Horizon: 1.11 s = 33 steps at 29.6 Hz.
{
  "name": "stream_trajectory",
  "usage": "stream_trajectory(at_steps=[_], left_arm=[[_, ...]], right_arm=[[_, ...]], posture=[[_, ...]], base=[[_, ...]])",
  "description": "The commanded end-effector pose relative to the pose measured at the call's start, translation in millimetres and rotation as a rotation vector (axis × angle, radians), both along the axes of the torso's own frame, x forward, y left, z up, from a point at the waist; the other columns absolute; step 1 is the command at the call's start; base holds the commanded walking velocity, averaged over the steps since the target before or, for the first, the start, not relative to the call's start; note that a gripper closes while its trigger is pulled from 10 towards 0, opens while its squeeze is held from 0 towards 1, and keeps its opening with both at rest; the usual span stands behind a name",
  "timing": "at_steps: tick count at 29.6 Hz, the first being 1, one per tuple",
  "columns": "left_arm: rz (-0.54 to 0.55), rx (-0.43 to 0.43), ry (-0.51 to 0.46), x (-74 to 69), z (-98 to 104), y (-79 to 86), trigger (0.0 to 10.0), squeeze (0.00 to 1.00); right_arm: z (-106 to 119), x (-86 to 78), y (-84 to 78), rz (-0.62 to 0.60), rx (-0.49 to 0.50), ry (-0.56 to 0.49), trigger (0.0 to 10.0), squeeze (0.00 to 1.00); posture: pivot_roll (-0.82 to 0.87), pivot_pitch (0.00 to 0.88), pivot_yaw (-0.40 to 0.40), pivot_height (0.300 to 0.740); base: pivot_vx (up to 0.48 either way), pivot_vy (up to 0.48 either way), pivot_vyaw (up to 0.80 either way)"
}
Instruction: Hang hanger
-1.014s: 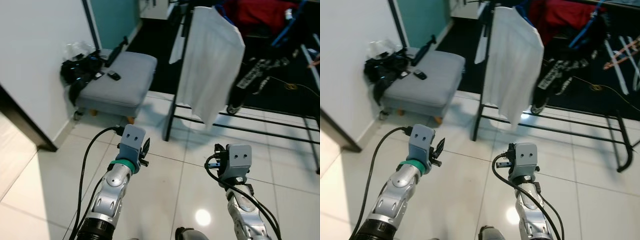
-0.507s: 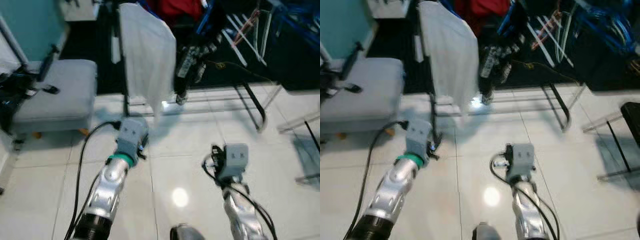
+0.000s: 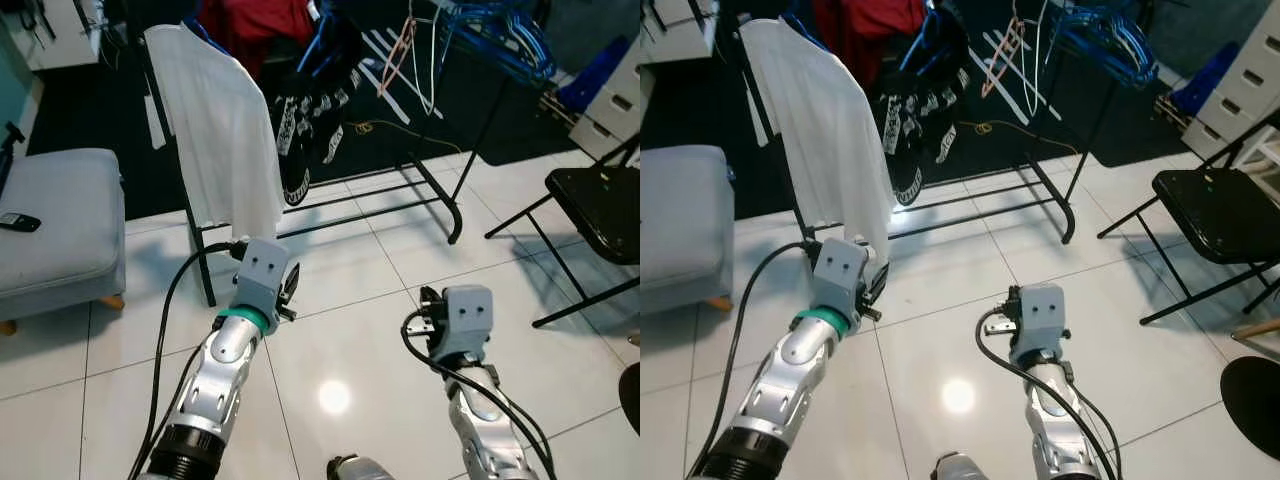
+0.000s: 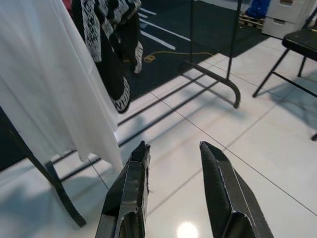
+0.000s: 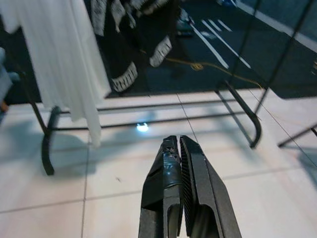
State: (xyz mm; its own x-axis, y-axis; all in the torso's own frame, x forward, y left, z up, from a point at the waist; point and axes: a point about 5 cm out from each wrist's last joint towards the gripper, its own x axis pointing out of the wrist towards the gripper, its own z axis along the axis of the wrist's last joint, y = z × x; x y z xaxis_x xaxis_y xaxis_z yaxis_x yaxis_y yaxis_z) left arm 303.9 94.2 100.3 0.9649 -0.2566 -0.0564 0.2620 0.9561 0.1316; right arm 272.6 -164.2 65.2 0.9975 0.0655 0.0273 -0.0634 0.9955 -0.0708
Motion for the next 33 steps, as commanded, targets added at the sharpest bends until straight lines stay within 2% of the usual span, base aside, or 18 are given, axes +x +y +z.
stream_trajectory(at_steps=[1, 13, 18, 21, 22, 24, 25, 26, 29, 31, 33], left_arm=[[-0.002, 0.015, 0.006, -0.8, -3.3, -1.2, 10.0, 0.0], [-0.007, 0.012, 0.002, -0.9, -3.1, -3.1, 10.0, 0.0], [-0.011, 0.009, -0.006, -0.6, -2.0, -4.7, 10.0, 0.0], [-0.014, 0.007, -0.012, -0.5, -0.6, -5.4, 10.0, 0.0], [-0.014, 0.007, -0.012, -0.5, -0.6, -5.4, 10.0, 0.0], [-0.016, 0.003, -0.022, -0.2, 2.3, -5.2, 10.0, 0.0], [-0.016, 0.003, -0.022, -0.2, 2.3, -5.2, 10.0, 0.0], [-0.021, -0.006, -0.036, 0.4, 6.5, -5.1, 10.0, 0.0], [-0.023, -0.009, -0.041, 0.6, 8.0, -5.2, 10.0, 0.0], [-0.032, -0.019, -0.069, 0.2, 15.6, -6.3, 10.0, 0.0], [-0.036, -0.023, -0.085, -0.3, 19.8, -7.0, 10.0, 0.0]], right_arm=[[4.1, 2.1, -2.5, -0.001, -0.002, -0.02, 10.0, 0.0], [3.2, 2.3, -5.7, -0.014, 0.001, -0.02, 10.0, 0.0], [6.9, 3.4, -10.2, -0.027, -0.031, -0.041, 10.0, 0.0], [26.2, 10.4, -19.2, -0.008, -0.125, -0.121, 10.0, 0.0], [26.2, 10.4, -19.2, -0.008, -0.125, -0.121, 10.0, 0.0], [53.1, 18.6, -20.1, 0.067, -0.163, -0.214, 10.0, 0.0], [53.1, 18.6, -20.1, 0.067, -0.163, -0.214, 10.0, 0.0], [75.6, 24.6, -18.1, 0.125, -0.195, -0.285, 10.0, 0.0], [81.6, 26.2, -17.2, 0.139, -0.199, -0.302, 10.0, 0.0], [97.0, 30.7, -13.8, 0.173, -0.189, -0.339, 10.0, 0.0], [101.8, 32.4, -10.7, 0.193, -0.179, -0.35, 10.0, 0.0]], posture=[[-0.12, 0.011, 0.053, 0.74], [-0.12, 0.011, 0.053, 0.74], [-0.12, 0.012, 0.054, 0.74], [-0.12, 0.012, 0.054, 0.74], [-0.12, 0.012, 0.054, 0.74], [-0.12, 0.013, 0.057, 0.74], [-0.12, 0.013, 0.057, 0.74], [-0.12, 0.013, 0.057, 0.74], [-0.11, 0.011, 0.055, 0.74], [-0.11, 0.011, 0.055, 0.74], [-0.11, 0.011, 0.055, 0.74]], base=[[0.48, 0.0, 0.0], [0.48, 0.0, 0.0], [0.48, 0.0, 0.0], [0.48, 0.0, 0.0], [0.48, 0.0, 0.0], [0.48, 0.0, 0.0], [0.48, 0.0, 0.0], [0.48, 0.0, 0.0], [0.48, 0.0, 0.0], [0.48, 0.0, 0.0], [0.48, 0.0, 0.0]])
